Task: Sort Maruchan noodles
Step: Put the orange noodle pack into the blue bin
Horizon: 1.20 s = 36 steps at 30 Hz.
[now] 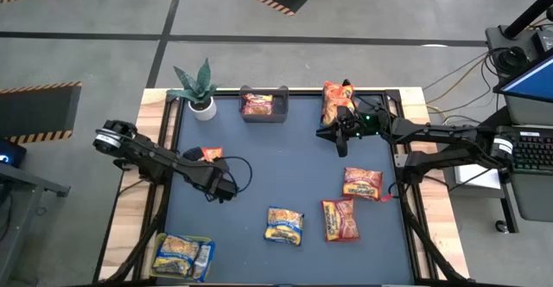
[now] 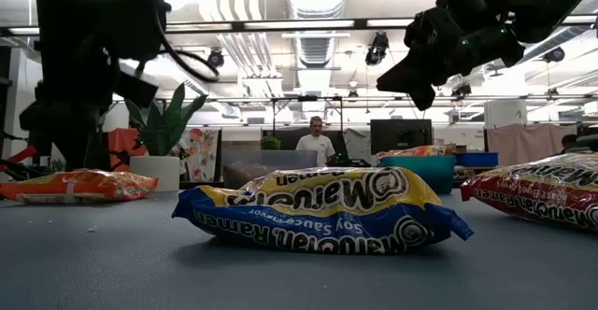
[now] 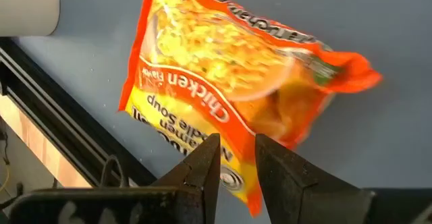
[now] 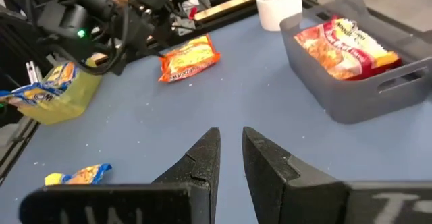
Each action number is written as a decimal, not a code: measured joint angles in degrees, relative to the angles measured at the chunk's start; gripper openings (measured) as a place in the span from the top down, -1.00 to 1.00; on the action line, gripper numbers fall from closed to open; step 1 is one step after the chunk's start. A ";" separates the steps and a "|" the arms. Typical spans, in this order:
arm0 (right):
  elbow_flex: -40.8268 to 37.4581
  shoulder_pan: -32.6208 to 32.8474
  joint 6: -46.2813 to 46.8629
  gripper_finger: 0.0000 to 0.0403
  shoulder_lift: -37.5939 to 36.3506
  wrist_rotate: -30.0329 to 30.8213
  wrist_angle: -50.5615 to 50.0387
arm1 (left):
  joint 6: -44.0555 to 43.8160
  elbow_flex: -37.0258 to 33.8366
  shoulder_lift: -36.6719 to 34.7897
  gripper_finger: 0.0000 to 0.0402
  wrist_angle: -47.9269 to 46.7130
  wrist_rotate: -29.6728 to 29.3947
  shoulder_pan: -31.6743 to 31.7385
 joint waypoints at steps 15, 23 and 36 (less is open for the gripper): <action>-0.10 5.00 1.05 0.74 0.10 0.04 -1.09 | 22.27 4.09 -0.19 0.62 23.52 -0.68 2.35; -0.11 5.12 0.95 0.74 0.10 0.17 -1.09 | 8.87 2.05 -0.33 0.62 0.61 -10.82 4.12; -0.11 5.12 0.42 0.74 0.10 0.17 -1.09 | 6.69 -7.57 -0.33 0.62 11.57 -11.11 7.38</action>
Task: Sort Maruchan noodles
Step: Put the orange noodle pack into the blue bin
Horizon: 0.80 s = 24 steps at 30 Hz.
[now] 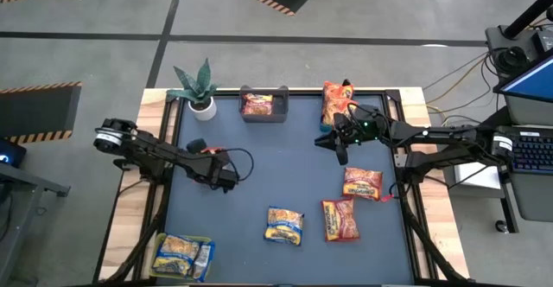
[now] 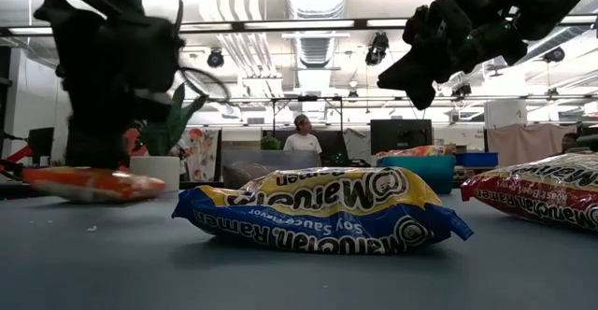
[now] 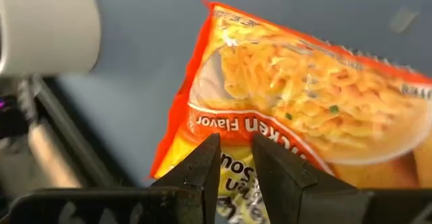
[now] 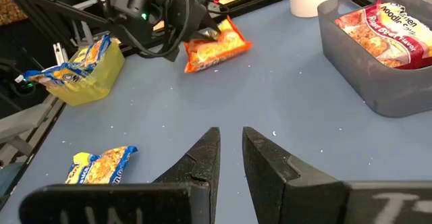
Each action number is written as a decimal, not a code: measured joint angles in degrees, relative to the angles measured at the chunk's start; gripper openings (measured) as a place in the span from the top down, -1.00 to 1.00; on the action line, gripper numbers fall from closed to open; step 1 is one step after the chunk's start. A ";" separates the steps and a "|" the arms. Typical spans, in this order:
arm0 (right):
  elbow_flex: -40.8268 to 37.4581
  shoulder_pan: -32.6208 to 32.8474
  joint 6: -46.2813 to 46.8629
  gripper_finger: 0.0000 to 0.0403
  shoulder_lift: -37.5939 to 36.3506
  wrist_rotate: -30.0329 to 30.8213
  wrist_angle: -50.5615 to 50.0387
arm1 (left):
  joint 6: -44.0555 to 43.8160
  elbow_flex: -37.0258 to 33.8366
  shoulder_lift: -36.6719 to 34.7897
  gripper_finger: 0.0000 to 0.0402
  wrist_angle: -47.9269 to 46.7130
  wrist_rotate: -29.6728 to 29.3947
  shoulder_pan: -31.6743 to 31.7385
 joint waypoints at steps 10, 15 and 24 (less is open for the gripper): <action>0.00 0.00 0.50 0.74 0.00 0.06 0.02 | 18.54 4.53 0.02 0.62 39.39 -0.25 1.40; 0.00 0.00 5.18 0.74 0.00 4.74 0.02 | 33.17 10.05 -0.74 0.62 35.05 1.76 1.53; 0.74 1.30 11.15 0.74 0.33 7.97 0.50 | 44.13 4.48 -7.27 0.62 27.66 18.52 1.49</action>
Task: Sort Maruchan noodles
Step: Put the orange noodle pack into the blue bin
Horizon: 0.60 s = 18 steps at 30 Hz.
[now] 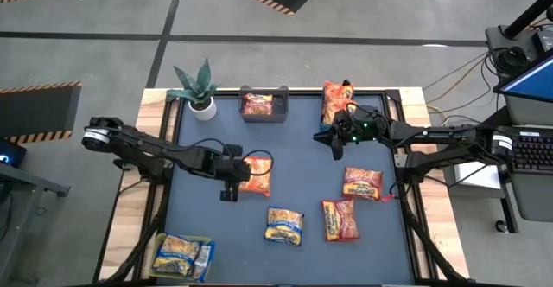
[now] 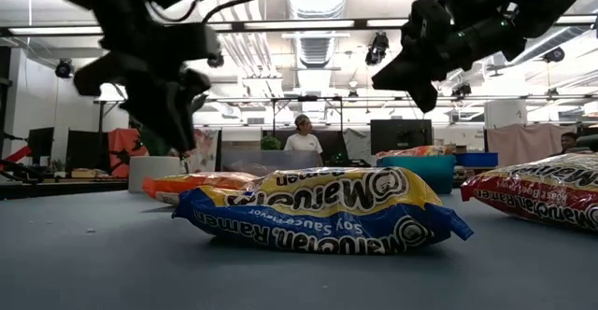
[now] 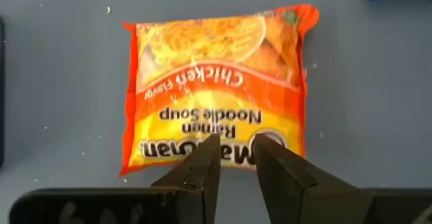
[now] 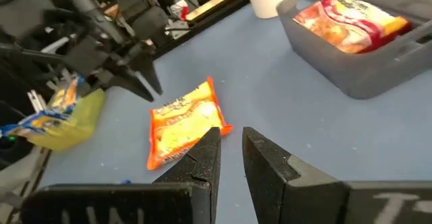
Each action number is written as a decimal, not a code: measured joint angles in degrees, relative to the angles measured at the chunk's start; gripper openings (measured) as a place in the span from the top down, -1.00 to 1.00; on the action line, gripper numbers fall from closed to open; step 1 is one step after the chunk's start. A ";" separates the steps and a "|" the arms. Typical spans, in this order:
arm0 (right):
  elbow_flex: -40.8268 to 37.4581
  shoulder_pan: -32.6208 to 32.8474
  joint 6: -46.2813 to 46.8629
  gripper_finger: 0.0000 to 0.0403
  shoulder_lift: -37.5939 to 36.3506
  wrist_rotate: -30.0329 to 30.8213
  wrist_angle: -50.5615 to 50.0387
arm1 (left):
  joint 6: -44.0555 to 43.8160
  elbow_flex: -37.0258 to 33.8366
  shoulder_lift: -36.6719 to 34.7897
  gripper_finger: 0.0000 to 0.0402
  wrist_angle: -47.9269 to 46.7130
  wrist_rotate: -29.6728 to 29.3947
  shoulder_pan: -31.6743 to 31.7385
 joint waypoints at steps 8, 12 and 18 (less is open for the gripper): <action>2.56 6.64 3.16 0.74 5.99 2.86 10.49 | 2.83 -11.67 -5.81 0.62 16.53 -0.21 1.56; 6.20 8.81 6.28 0.74 11.46 2.92 11.97 | 3.09 -14.52 -7.35 0.62 19.15 -0.22 3.14; 13.29 9.65 9.91 0.74 21.22 2.87 9.60 | 3.26 -19.38 -7.35 0.62 28.22 0.71 3.80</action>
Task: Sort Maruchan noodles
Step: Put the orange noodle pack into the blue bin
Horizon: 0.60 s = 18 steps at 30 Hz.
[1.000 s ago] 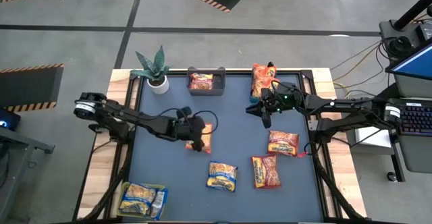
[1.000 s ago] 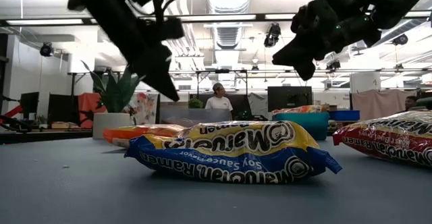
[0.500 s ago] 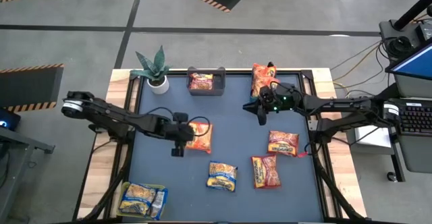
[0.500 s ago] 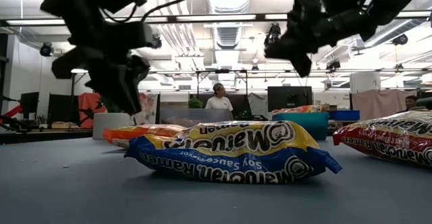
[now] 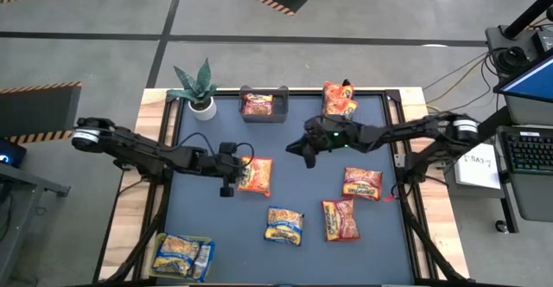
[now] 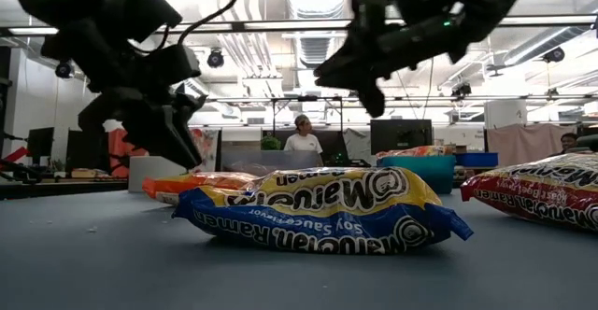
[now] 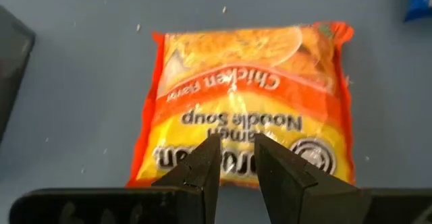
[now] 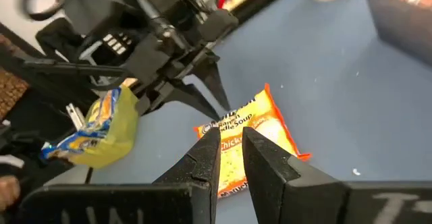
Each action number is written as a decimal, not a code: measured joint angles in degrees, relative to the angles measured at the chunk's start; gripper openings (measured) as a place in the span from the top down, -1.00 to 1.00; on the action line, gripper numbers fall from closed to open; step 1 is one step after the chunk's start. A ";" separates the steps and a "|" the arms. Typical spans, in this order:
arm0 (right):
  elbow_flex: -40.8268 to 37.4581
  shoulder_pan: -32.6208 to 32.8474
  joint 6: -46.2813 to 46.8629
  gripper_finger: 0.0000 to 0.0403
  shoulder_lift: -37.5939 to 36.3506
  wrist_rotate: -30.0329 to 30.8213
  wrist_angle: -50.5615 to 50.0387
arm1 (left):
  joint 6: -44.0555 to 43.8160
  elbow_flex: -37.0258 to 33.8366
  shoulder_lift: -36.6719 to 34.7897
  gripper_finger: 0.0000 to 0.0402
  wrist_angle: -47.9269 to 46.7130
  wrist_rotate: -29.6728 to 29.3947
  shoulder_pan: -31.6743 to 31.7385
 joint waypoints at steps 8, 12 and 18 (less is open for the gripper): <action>7.74 0.58 5.55 0.63 11.27 -0.91 -4.66 | -0.29 -3.52 1.32 0.62 4.29 2.42 -0.07; 11.37 1.04 5.62 0.43 15.25 -0.92 -8.73 | -0.61 -5.34 1.46 0.62 7.95 2.42 -0.07; 17.79 1.07 8.14 0.09 20.52 -0.41 -18.21 | -2.20 -6.75 1.88 0.62 9.18 2.38 -0.05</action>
